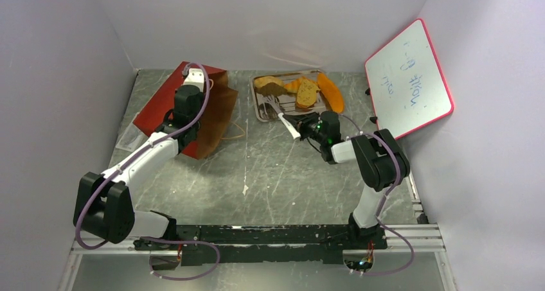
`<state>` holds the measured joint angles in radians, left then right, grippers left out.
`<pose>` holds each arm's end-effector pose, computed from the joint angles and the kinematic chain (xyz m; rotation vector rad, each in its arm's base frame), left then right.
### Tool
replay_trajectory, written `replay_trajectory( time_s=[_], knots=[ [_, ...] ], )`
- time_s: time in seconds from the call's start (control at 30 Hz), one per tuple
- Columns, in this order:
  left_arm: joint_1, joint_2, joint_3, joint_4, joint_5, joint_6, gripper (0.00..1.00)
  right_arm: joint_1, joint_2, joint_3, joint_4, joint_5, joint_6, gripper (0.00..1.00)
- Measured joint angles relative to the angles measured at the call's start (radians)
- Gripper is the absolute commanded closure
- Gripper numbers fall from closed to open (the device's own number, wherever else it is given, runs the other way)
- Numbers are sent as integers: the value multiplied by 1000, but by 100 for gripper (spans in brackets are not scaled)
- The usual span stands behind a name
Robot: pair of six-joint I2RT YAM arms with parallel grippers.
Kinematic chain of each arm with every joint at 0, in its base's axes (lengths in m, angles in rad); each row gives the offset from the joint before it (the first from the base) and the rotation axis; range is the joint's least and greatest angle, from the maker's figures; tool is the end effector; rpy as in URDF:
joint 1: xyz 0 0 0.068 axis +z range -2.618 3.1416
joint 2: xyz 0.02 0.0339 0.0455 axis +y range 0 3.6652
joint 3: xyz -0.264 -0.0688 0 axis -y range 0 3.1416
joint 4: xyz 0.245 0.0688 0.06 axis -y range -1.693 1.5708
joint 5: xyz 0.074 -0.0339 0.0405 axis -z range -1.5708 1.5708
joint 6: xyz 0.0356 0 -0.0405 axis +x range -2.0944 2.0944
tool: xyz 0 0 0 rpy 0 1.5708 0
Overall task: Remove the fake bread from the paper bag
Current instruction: Place the fake bread in the container.
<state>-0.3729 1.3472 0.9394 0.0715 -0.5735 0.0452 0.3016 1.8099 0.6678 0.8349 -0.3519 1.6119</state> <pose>0.2941 -0.0943 0.2946 0.0051 1.8638 0.3195 0.3223 0.1131 0.1396 1.1123 1.9171 1.5399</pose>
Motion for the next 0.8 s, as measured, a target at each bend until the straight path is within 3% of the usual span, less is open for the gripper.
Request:
replay_trajectory(
  time_s=[0.33, 0.8],
  knots=[
    [-5, -2, -10, -1, 3, 0, 93, -6, 44, 17, 29, -23, 13, 64],
    [-12, -2, -11, -1, 3, -1, 93, -14, 50, -23, 75, -53, 27, 58]
  ],
)
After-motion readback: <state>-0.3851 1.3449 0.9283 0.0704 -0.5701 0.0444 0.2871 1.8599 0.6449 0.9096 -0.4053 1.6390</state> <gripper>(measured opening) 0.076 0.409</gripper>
